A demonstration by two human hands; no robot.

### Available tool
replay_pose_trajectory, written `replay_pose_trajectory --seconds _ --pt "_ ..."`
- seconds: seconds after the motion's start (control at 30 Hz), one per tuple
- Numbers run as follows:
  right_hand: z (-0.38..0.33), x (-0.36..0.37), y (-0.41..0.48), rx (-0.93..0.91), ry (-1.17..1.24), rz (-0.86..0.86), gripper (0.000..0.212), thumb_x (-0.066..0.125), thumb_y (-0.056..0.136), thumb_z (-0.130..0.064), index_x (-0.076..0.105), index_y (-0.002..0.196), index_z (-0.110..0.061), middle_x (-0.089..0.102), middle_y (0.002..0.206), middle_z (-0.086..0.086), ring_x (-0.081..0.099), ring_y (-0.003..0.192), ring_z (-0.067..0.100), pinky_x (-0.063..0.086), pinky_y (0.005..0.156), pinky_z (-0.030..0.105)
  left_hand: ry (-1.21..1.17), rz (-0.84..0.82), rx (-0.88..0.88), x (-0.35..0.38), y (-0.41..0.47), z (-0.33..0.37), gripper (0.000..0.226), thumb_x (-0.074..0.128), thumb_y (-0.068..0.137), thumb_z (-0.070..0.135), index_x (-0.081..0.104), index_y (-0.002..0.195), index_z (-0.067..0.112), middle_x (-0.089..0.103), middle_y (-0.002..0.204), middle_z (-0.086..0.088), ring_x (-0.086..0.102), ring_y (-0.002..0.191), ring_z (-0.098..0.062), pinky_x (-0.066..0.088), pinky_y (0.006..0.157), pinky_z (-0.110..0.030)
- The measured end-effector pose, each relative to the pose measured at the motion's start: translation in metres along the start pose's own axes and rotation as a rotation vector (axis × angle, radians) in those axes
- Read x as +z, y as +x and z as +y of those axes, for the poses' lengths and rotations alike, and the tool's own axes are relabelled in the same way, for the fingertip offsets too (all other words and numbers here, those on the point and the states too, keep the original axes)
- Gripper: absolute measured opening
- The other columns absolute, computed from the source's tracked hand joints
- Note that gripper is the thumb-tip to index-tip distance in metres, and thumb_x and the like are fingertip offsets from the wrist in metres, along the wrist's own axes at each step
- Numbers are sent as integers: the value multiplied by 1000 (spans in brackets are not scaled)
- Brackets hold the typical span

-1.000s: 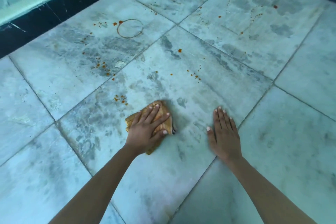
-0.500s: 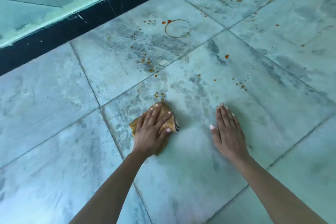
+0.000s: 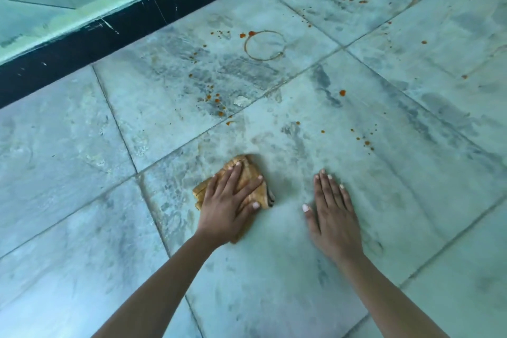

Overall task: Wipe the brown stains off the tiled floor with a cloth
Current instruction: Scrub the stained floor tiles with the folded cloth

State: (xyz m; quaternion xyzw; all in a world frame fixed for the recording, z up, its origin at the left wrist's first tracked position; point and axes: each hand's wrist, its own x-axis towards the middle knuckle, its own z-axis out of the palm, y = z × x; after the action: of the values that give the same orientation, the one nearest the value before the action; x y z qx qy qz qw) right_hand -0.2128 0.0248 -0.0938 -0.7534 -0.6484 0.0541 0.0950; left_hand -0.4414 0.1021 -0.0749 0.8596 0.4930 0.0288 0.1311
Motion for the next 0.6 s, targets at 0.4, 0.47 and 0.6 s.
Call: replay_pose_trajectory --seconds 0.4,0.47,0.6 --pt "0 -2 0 0 4 -14 65 23 94 -42 35 142 -1 32 150 14 30 140 24 18 114 40 13 -95 -87 -9 56 45 61 24 87 70 15 144 51 -1 160 -2 3 147 -22 -3 116 -41" --pt "-1 -2 1 -1 2 -4 65 26 93 -41 33 143 0 32 151 15 28 140 24 16 115 40 11 -103 15 -6 19 31 67 13 81 76 13 143 52 3 160 1 5 147 -20 0 116 -39" --pt "-1 -1 0 0 -1 -4 65 26 93 -41 32 144 0 30 151 15 27 141 25 12 116 38 8 -45 -270 -15 15 -26 65 19 83 72 17 144 48 7 160 0 9 146 -22 5 116 -41"
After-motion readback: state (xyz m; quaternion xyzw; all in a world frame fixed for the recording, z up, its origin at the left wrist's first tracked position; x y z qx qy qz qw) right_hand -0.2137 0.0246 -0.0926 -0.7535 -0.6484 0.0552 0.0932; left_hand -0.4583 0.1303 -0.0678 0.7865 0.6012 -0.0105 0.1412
